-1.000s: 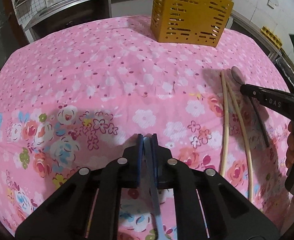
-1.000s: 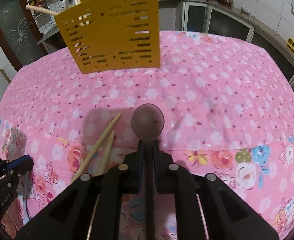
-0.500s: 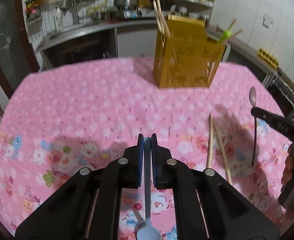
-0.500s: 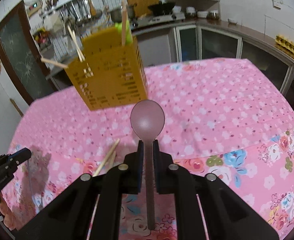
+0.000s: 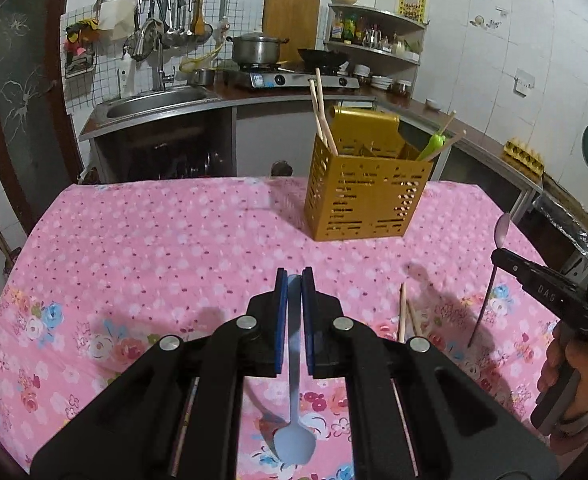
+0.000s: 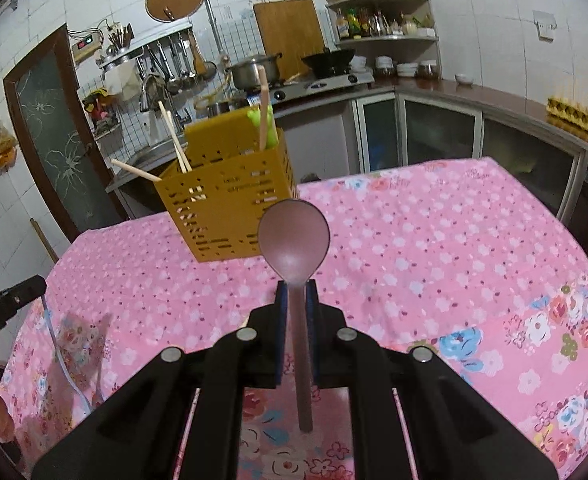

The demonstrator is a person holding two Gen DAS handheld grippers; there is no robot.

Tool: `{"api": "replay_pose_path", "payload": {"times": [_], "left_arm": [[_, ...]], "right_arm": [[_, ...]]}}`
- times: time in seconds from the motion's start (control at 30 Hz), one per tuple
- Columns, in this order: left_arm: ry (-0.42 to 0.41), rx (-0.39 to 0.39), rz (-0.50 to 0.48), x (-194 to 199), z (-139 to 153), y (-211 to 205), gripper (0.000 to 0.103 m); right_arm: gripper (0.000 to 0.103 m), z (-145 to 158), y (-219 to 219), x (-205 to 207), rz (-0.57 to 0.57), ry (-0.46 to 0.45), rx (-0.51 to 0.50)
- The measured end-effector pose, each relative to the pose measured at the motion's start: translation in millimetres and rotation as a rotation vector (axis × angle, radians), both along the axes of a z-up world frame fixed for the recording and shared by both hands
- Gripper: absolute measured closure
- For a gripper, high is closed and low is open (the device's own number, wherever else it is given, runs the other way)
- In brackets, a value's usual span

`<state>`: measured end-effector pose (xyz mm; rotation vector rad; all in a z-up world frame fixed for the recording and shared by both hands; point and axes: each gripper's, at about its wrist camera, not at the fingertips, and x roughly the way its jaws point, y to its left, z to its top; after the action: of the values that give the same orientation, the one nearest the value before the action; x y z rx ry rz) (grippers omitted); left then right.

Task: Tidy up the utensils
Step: 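Carry both spoons over the yellow holder and open both tools to drop them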

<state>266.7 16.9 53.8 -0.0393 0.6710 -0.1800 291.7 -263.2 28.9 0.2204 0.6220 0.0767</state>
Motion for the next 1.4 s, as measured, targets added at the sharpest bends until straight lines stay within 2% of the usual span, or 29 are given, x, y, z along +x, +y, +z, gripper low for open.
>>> {"api": "replay_pose_path", "payload": {"times": [0.4, 0.63, 0.83, 1.17, 1.4], "left_arm": [[-0.061, -0.019, 0.005, -3.0, 13.2, 1.0, 0.097], [-0.096, -0.002, 0.023, 1.3, 18.9, -1.7, 0.097], [-0.124, -0.024, 0.017, 7.5, 26.9, -3.2, 0.097], [-0.203, -0.021, -0.005, 14.6, 59.9, -18.7, 0.097], [-0.261, -0.039, -0.016, 24.8, 92.1, -29.5, 0.097]], "right_arm": [[0.094, 4.8, 4.4, -7.3, -0.007, -0.046, -0.024], [0.094, 9.1, 7.4, -9.1, -0.006, -0.072, -0.046], [0.094, 15.2, 9.3, -7.0, 0.003, -0.089, -0.051], [0.094, 34.1, 10.8, -0.2, 0.006, -0.122, -0.045], [0.094, 63.1, 14.8, 10.6, 0.012, -0.181, -0.039]]}}
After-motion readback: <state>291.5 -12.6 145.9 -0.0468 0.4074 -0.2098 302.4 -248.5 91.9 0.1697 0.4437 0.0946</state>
